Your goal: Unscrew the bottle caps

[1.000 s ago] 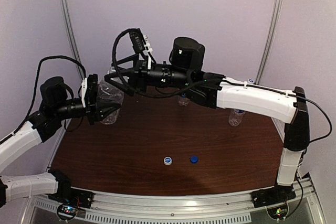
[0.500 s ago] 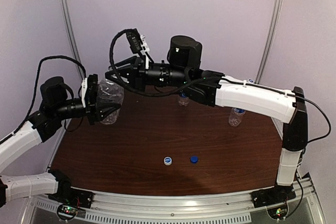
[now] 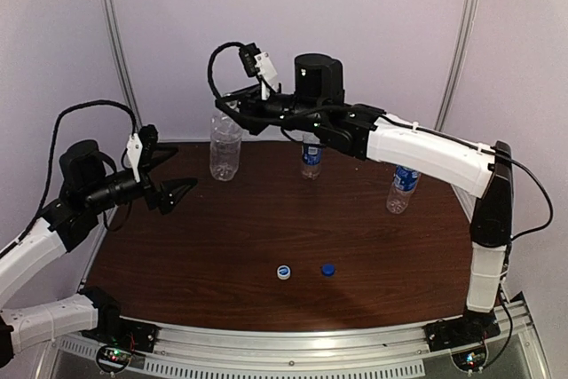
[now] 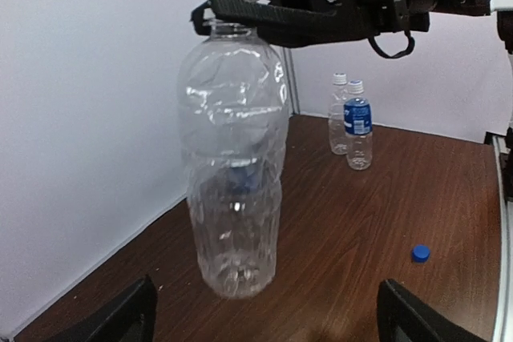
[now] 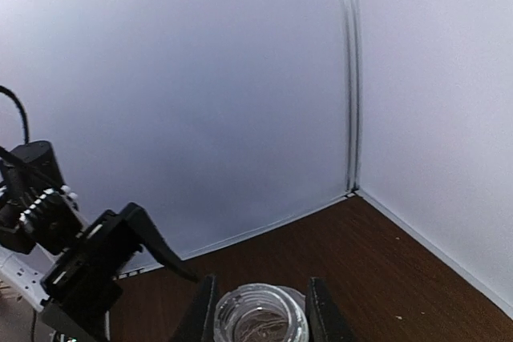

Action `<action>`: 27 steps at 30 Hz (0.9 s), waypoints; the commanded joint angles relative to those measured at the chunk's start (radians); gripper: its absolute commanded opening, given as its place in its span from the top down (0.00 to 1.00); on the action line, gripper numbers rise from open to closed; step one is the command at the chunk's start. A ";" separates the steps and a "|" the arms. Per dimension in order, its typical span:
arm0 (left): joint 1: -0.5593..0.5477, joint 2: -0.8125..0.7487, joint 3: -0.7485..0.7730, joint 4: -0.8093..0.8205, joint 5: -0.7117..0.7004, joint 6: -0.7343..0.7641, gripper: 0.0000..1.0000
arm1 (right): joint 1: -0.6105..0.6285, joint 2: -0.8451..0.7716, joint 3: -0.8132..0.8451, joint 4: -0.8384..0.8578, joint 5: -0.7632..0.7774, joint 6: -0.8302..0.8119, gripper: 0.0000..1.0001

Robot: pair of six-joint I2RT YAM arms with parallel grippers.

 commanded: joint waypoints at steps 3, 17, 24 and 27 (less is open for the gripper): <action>0.127 -0.085 -0.098 0.008 -0.153 -0.103 0.03 | -0.111 0.116 0.028 0.042 0.192 -0.008 1.00; 0.428 -0.253 -0.370 0.108 -0.236 -0.358 0.03 | -0.158 0.390 0.173 0.109 0.324 -0.033 1.00; 0.434 -0.276 -0.435 0.164 -0.218 -0.333 0.02 | -0.176 0.462 0.190 0.137 0.368 -0.020 1.00; 0.437 -0.280 -0.445 0.166 -0.224 -0.329 0.03 | -0.186 0.487 0.214 0.134 0.388 -0.016 1.00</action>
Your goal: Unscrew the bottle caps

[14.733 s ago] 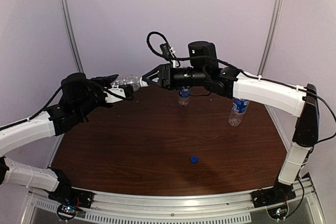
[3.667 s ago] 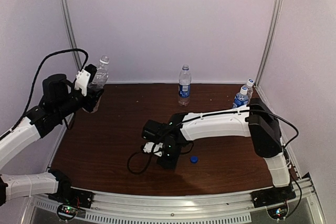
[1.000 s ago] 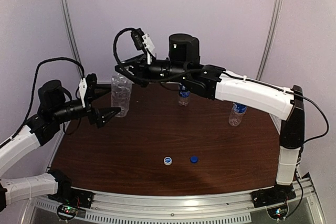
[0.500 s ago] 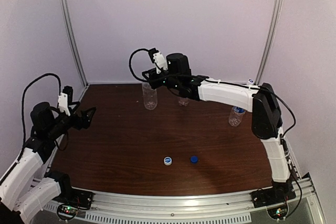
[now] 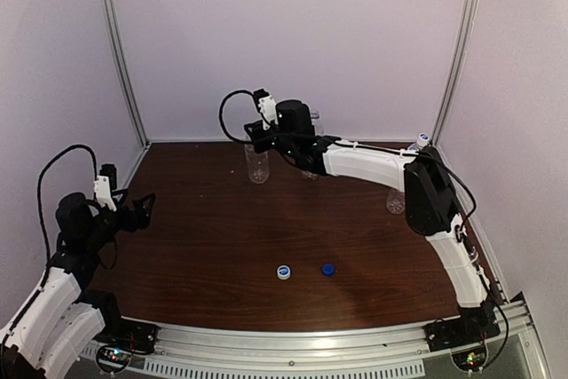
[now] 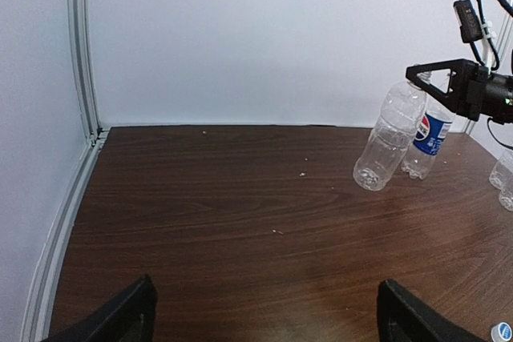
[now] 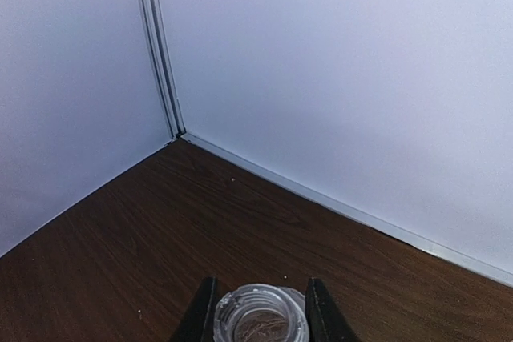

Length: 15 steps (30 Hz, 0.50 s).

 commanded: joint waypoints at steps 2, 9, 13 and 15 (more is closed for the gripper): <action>0.011 -0.010 -0.023 0.080 -0.004 0.006 0.03 | -0.026 0.074 0.076 -0.001 0.051 0.012 1.00; 0.012 -0.010 -0.029 0.088 0.007 0.002 0.03 | -0.030 0.132 0.157 -0.069 0.045 0.006 1.00; 0.011 -0.008 -0.029 0.087 0.007 0.000 0.03 | -0.032 0.132 0.157 -0.085 0.041 0.011 0.87; 0.011 -0.010 -0.029 0.087 0.011 0.001 0.03 | -0.032 0.130 0.157 -0.090 0.042 0.012 0.62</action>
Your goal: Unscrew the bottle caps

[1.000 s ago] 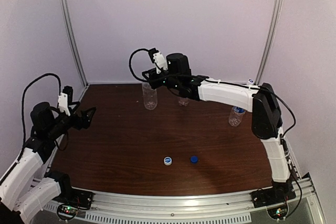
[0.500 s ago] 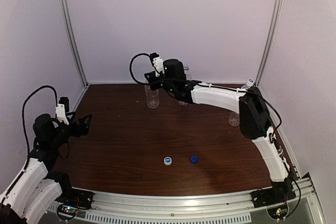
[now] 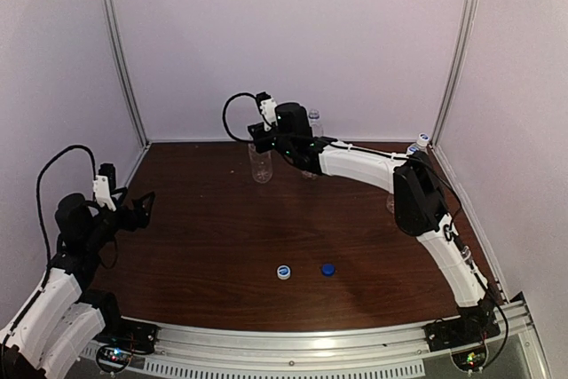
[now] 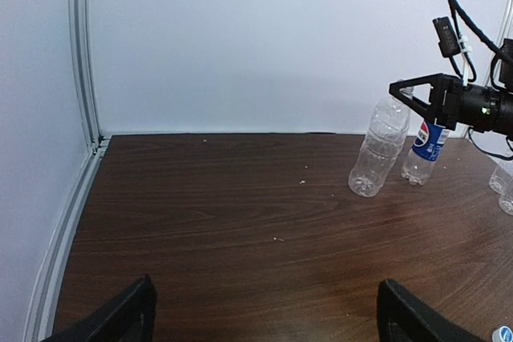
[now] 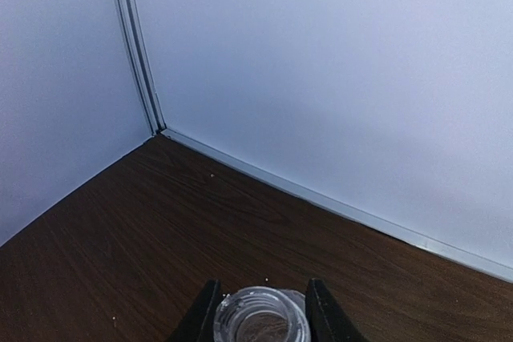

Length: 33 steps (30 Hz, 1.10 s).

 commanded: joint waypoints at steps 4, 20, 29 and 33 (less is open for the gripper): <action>0.009 -0.009 -0.015 0.045 0.015 0.002 0.03 | -0.006 -0.002 0.019 -0.057 -0.004 0.001 0.23; 0.009 -0.015 -0.015 0.044 0.028 0.007 0.03 | -0.017 -0.070 -0.076 0.018 -0.028 0.028 0.64; 0.008 -0.009 -0.015 0.046 0.034 0.005 0.03 | -0.005 -0.062 -0.113 0.196 -0.039 0.069 0.69; 0.009 -0.009 -0.015 0.046 0.034 0.007 0.03 | -0.005 -0.033 -0.086 0.159 -0.018 0.019 0.69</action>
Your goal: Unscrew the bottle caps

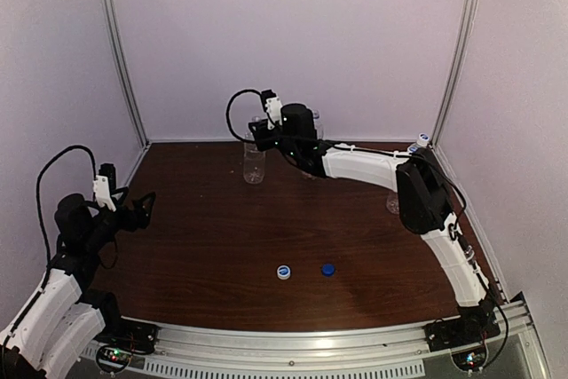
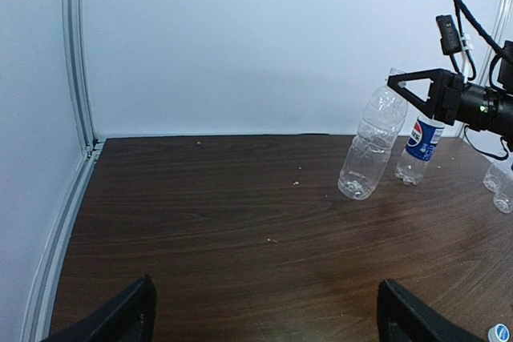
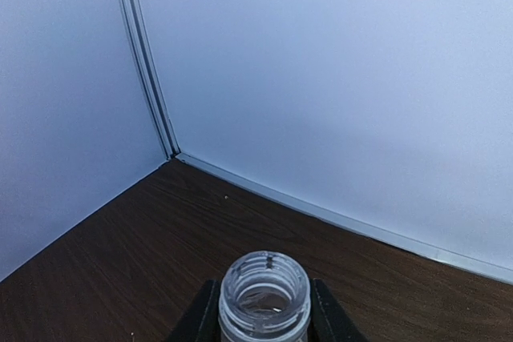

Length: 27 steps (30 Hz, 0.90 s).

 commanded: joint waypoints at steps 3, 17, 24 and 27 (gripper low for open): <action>0.007 0.001 -0.014 0.046 0.013 0.007 0.03 | 0.006 0.024 0.029 -0.003 0.022 -0.066 0.68; 0.007 -0.001 -0.011 0.041 0.011 0.007 0.02 | 0.006 0.046 0.020 -0.042 0.014 -0.101 0.61; 0.007 -0.002 -0.012 0.042 0.011 0.007 0.03 | 0.006 0.031 0.019 -0.047 0.019 -0.108 0.41; 0.008 -0.002 -0.012 0.043 0.012 0.007 0.03 | 0.006 0.020 0.013 -0.042 0.022 -0.118 0.33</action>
